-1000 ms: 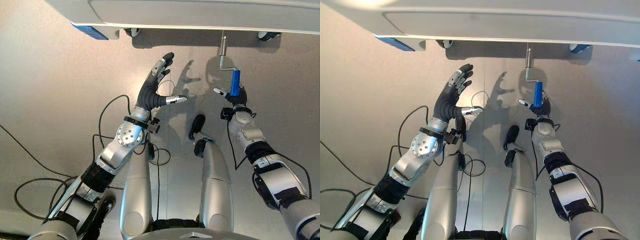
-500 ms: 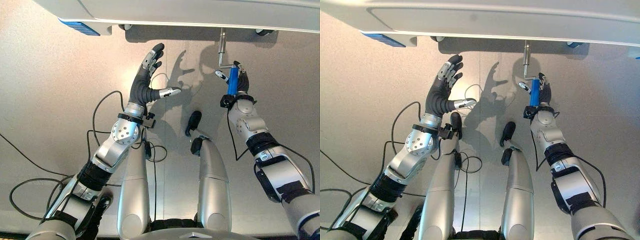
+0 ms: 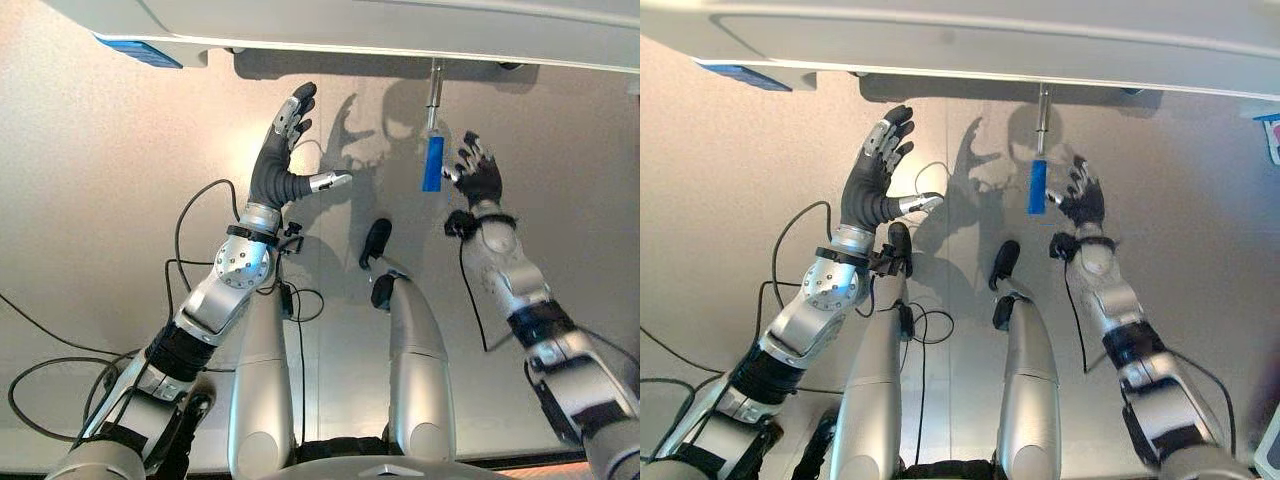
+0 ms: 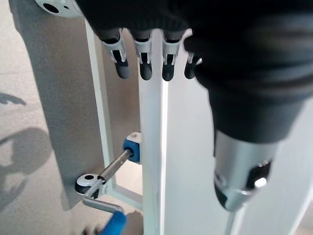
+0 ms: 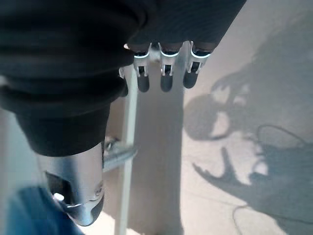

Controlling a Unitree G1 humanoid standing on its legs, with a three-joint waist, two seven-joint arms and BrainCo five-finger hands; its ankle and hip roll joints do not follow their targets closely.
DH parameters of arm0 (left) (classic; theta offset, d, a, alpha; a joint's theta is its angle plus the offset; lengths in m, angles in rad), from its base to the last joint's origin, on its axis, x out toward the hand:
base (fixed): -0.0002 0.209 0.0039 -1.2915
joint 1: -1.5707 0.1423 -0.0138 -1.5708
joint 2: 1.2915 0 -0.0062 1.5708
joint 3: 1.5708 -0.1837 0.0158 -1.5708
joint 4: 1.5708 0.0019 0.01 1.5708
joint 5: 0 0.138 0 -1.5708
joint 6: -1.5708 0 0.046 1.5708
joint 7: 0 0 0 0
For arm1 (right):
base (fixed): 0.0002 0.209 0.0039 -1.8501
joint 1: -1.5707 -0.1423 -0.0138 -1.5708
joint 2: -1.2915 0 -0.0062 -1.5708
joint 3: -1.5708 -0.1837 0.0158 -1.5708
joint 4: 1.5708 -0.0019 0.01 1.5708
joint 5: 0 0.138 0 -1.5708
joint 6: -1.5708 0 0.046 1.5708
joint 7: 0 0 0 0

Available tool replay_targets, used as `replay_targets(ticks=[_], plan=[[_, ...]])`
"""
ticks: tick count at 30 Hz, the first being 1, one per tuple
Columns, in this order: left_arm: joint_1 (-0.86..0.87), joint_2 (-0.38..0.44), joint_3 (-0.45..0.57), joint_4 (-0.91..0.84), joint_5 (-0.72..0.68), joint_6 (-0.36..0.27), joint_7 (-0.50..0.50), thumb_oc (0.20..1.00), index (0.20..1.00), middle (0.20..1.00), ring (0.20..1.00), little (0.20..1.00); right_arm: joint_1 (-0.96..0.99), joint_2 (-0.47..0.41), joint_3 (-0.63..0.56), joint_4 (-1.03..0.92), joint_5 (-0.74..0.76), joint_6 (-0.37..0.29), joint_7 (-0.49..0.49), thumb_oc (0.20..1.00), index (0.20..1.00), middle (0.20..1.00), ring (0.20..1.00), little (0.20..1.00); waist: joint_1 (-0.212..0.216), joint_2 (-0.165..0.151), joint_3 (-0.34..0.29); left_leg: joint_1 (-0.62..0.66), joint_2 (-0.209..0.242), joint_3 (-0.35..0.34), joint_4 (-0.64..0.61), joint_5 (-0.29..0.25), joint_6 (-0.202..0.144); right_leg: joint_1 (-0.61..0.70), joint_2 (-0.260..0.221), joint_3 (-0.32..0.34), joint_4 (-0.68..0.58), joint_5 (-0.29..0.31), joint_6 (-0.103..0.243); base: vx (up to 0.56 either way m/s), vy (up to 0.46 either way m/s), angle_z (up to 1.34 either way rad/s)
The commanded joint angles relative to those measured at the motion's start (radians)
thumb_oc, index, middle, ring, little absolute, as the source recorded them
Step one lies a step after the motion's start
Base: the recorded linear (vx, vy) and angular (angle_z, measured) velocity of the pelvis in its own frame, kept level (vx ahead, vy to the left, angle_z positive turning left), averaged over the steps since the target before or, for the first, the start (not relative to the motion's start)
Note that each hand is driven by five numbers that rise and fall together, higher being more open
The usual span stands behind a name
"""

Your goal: Raise the hospital bed

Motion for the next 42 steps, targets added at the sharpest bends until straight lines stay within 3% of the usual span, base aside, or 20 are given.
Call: replay_targets(ticks=[1,5,6,7,9,13,18,19,20,23,24,27,29,31,32,36,38,40,41,42], plan=[[0.004,0.017,0.015,-0.12,0.046,-0.036,-0.012,1.0,1.0,1.0,1.0,1.0,0.046,-0.031,-0.038,-0.139,-0.002,-0.055,0.072,1.0,1.0,1.0,1.0,1.0,0.026,-0.03,-0.027,0.036,0.014,-0.009,0.056,-0.091,-0.014,0.059,-0.061,0.036,-0.165,0.167,0.121,0.0,0.0,0.0],[0.009,0.046,0.016,-0.132,0.054,-0.039,-0.021,1.0,1.0,1.0,1.0,1.0,0.143,-0.112,-0.063,-0.256,0.06,-0.063,0.133,1.0,1.0,1.0,1.0,1.0,0.018,-0.04,-0.027,0.034,0.013,-0.009,0.057,-0.09,-0.016,0.062,-0.062,0.033,-0.172,0.172,0.122,0.02,-0.002,0.0],[0.024,0.042,0.012,-0.131,0.053,-0.039,-0.021,1.0,1.0,1.0,1.0,1.0,0.158,-0.111,-0.056,-0.256,0.06,-0.062,0.134,1.0,1.0,1.0,1.0,1.0,0.02,-0.039,-0.027,0.068,0.017,-0.012,0.063,-0.121,-0.02,0.092,-0.06,0.038,-0.159,0.142,0.131,0.0,0.0,0.0],[0.013,0.061,0.011,-0.14,0.056,-0.039,-0.022,1.0,1.0,1.0,1.0,1.0,0.18,-0.169,-0.07,-0.319,0.107,-0.071,0.154,1.0,1.0,1.0,1.0,1.0,0.016,-0.045,-0.027,0.036,0.013,-0.008,0.062,-0.092,-0.016,0.065,-0.061,0.033,-0.172,0.172,0.121,0.06,-0.006,0.02],[0.029,0.08,0.005,-0.146,0.06,-0.04,-0.026,1.0,1.0,1.0,1.0,1.0,0.203,-0.241,-0.058,-0.37,0.143,-0.074,0.186,1.0,1.0,1.0,1.0,1.0,0.017,-0.048,-0.027,0.068,0.016,-0.011,0.067,-0.121,-0.023,0.098,-0.058,0.037,-0.162,0.145,0.131,0.02,-0.003,-0.01],[0.017,0.112,0.005,-0.167,0.055,-0.047,-0.024,1.0,1.0,1.0,1.0,1.0,0.199,-0.341,-0.077,-0.46,0.207,-0.097,0.215,1.0,1.0,1.0,1.0,1.0,0.013,-0.055,-0.027,0.038,0.013,-0.008,0.057,-0.088,-0.023,0.077,-0.058,0.029,-0.186,0.179,0.124,-0.01,0.002,0.0],[0.041,0.141,0.0,-0.187,0.057,-0.051,-0.023,1.0,1.0,1.0,1.0,1.0,0.212,-0.424,-0.057,-0.539,0.327,-0.115,0.264,1.0,1.0,1.0,1.0,1.0,0.017,-0.055,-0.027,0.07,0.018,-0.015,0.063,-0.116,-0.031,0.112,-0.056,0.029,-0.176,0.151,0.136,0.0,0.002,0.01],[0.03,0.145,0.004,-0.192,0.054,-0.053,-0.024,1.0,1.0,1.0,1.0,1.0,0.196,-0.442,-0.061,-0.555,0.347,-0.117,0.278,1.0,1.0,1.0,1.0,1.0,0.015,-0.056,-0.027,0.039,0.015,-0.012,0.057,-0.085,-0.027,0.085,-0.059,0.022,-0.189,0.18,0.127,0.0,0.0,0.0],[0.047,0.143,-0.002,-0.192,0.05,-0.056,-0.023,1.0,1.0,1.0,1.0,1.0,0.2,-0.458,-0.044,-0.566,0.367,-0.12,0.284,1.0,1.0,1.0,1.0,1.0,0.019,-0.057,-0.027,0.072,0.018,-0.018,0.064,-0.116,-0.033,0.116,-0.057,0.026,-0.178,0.152,0.136,-0.05,0.007,0.01],[0.046,0.152,-0.012,-0.201,0.043,-0.058,-0.028,1.0,1.0,1.0,1.0,1.0,0.167,-0.497,-0.008,-0.583,0.416,-0.12,0.305,1.0,1.0,1.0,1.0,1.0,0.025,-0.055,-0.027,0.074,0.018,-0.019,0.06,-0.114,-0.035,0.122,-0.056,0.023,-0.181,0.153,0.137,0.02,-0.003,0.02],[0.024,0.158,-0.016,-0.204,0.043,-0.059,-0.028,1.0,1.0,1.0,1.0,1.0,0.132,-0.51,0.009,-0.584,0.439,-0.119,0.31,1.0,1.0,1.0,1.0,1.0,0.025,-0.054,-0.027,0.042,0.014,-0.016,0.052,-0.082,-0.03,0.095,-0.058,0.017,-0.195,0.185,0.127,-0.07,0.026,0.0],[0.033,0.155,-0.029,-0.207,0.043,-0.06,-0.029,1.0,1.0,1.0,1.0,1.0,0.107,-0.528,0.06,-0.592,0.471,-0.113,0.326,1.0,1.0,1.0,1.0,1.0,0.03,-0.053,-0.027,0.076,0.018,-0.019,0.057,-0.112,-0.036,0.125,-0.054,0.021,-0.182,0.155,0.137,0.04,-0.01,0.02],[0.009,0.159,-0.043,-0.215,0.04,-0.06,-0.029,1.0,1.0,1.0,1.0,1.0,0.059,-0.558,0.094,-0.59,0.493,-0.104,0.327,1.0,1.0,1.0,1.0,1.0,0.033,-0.052,-0.027,0.045,0.013,-0.018,0.046,-0.077,-0.033,0.1,-0.06,0.009,-0.196,0.186,0.128,-0.03,0.01,0.01],[0.024,0.154,-0.051,-0.214,0.039,-0.061,-0.028,1.0,1.0,1.0,1.0,1.0,0.059,-0.559,0.117,-0.589,0.494,-0.102,0.328,1.0,1.0,1.0,1.0,1.0,0.036,-0.05,-0.027,0.08,0.017,-0.021,0.051,-0.109,-0.038,0.129,-0.058,0.015,-0.183,0.155,0.137,0.0,0.003,0.02],[0.004,0.152,-0.057,-0.214,0.036,-0.059,-0.031,1.0,1.0,1.0,1.0,1.0,0.045,-0.561,0.118,-0.583,0.491,-0.096,0.328,1.0,1.0,1.0,1.0,1.0,0.035,-0.049,-0.027,0.045,0.013,-0.019,0.044,-0.076,-0.034,0.099,-0.061,0.007,-0.196,0.186,0.128,-0.01,0.014,0.04],[-0.015,0.137,-0.081,-0.204,0.042,-0.055,-0.022,1.0,1.0,1.0,1.0,1.0,0.03,-0.537,0.16,-0.551,0.478,-0.079,0.311,1.0,1.0,1.0,1.0,1.0,0.037,-0.044,-0.027,0.045,0.013,-0.017,0.04,-0.077,-0.031,0.1,-0.062,0.006,-0.2,0.189,0.129,0.0,0.018,0.03],[-0.007,0.126,-0.095,-0.196,0.053,-0.051,-0.017,1.0,1.0,1.0,1.0,1.0,0.051,-0.528,0.181,-0.528,0.464,-0.065,0.307,1.0,1.0,1.0,1.0,1.0,0.04,-0.04,-0.027,0.08,0.016,-0.018,0.047,-0.111,-0.034,0.132,-0.06,0.012,-0.189,0.159,0.139,0.04,0.001,0.0],[-0.029,0.127,-0.097,-0.193,0.053,-0.051,-0.013,1.0,1.0,1.0,1.0,1.0,0.034,-0.526,0.19,-0.5,0.452,-0.051,0.305,1.0,1.0,1.0,1.0,1.0,0.039,-0.037,-0.027,0.045,0.013,-0.015,0.04,-0.077,-0.029,0.103,-0.063,0.005,-0.205,0.192,0.13,-0.03,0.018,0.0],[-0.017,0.122,-0.104,-0.19,0.051,-0.052,-0.012,1.0,1.0,1.0,1.0,1.0,0.045,-0.521,0.205,-0.482,0.447,-0.046,0.299,1.0,1.0,1.0,1.0,1.0,0.042,-0.036,-0.027,0.08,0.016,-0.018,0.046,-0.11,-0.034,0.134,-0.06,0.012,-0.192,0.161,0.14,0.0,0.0,0.0],[-0.035,0.125,-0.102,-0.194,0.049,-0.052,-0.011,1.0,1.0,1.0,1.0,1.0,0.032,-0.524,0.203,-0.477,0.436,-0.041,0.301,1.0,1.0,1.0,1.0,1.0,0.041,-0.036,-0.027,0.046,0.012,-0.015,0.038,-0.078,-0.028,0.103,-0.062,0.006,-0.206,0.193,0.131,0.0,0.0,0.0]])
